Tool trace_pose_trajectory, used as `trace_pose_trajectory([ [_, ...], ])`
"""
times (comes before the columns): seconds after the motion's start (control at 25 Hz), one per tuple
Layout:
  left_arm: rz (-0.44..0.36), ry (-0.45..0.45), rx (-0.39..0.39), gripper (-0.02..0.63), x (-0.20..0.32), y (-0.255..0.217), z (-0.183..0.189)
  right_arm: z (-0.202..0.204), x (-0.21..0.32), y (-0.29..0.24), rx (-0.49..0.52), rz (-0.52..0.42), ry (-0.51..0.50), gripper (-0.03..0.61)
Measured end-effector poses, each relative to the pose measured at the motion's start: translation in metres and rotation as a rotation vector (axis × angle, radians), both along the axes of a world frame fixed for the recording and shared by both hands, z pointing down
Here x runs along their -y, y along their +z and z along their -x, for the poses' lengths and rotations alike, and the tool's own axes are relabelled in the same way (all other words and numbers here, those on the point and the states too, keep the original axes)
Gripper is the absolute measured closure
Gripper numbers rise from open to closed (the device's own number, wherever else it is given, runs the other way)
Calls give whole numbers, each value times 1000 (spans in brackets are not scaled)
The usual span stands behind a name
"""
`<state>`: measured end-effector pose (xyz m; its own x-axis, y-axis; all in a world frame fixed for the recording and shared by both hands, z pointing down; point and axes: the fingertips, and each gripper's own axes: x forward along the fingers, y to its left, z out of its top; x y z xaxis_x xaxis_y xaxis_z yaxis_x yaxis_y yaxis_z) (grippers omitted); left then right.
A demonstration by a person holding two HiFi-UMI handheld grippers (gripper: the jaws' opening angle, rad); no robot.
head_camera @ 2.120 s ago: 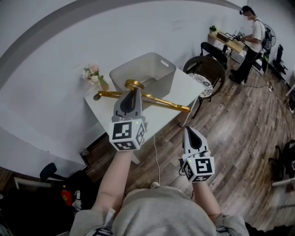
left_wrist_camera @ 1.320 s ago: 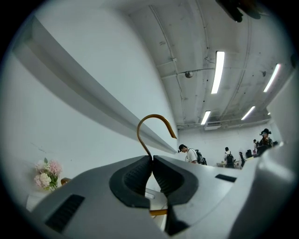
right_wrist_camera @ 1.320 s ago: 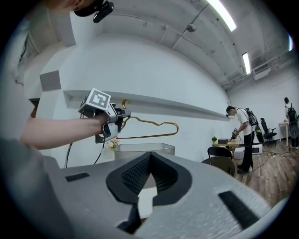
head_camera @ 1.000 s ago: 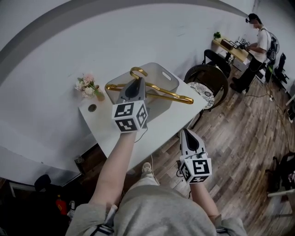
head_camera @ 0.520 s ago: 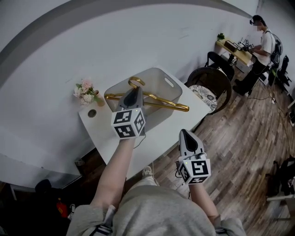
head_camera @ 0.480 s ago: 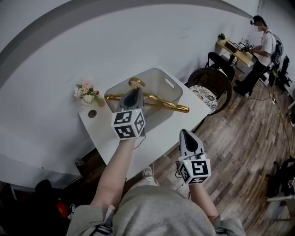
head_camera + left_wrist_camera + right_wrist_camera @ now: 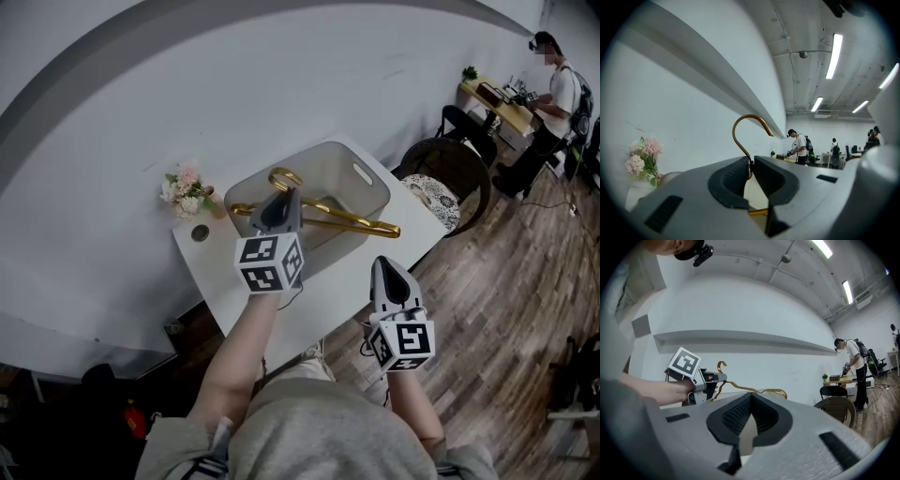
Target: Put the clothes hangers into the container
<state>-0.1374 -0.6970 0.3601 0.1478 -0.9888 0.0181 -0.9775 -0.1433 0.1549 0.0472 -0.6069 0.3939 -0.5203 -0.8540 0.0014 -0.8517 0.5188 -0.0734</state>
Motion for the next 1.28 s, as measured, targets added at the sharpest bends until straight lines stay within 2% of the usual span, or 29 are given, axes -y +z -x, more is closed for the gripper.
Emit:
trace_pose_trajectory([
  [0.48, 82, 31, 44, 583, 4, 14, 7, 15, 8, 6, -5, 24, -8, 584],
  [0.52, 91, 40, 47, 574, 4, 16, 5, 15, 8, 7, -6, 25, -9, 584],
  [0.64, 121, 85, 40, 448, 4, 21, -1, 16, 6, 8, -10, 29, -11, 584],
  [0.72, 130, 96, 40, 428, 2, 23, -3, 16, 5, 9, -12, 31, -11, 584],
  [0.88, 173, 107, 47, 338, 0, 28, -6, 17, 4, 9, -13, 33, -14, 584],
  [1.04, 223, 115, 66, 311, -5, 38, -6, 18, 0, 8, -15, 34, -22, 584],
  [1.28, 252, 114, 91, 305, -18, 40, -7, 20, -7, 5, -13, 27, -28, 584],
])
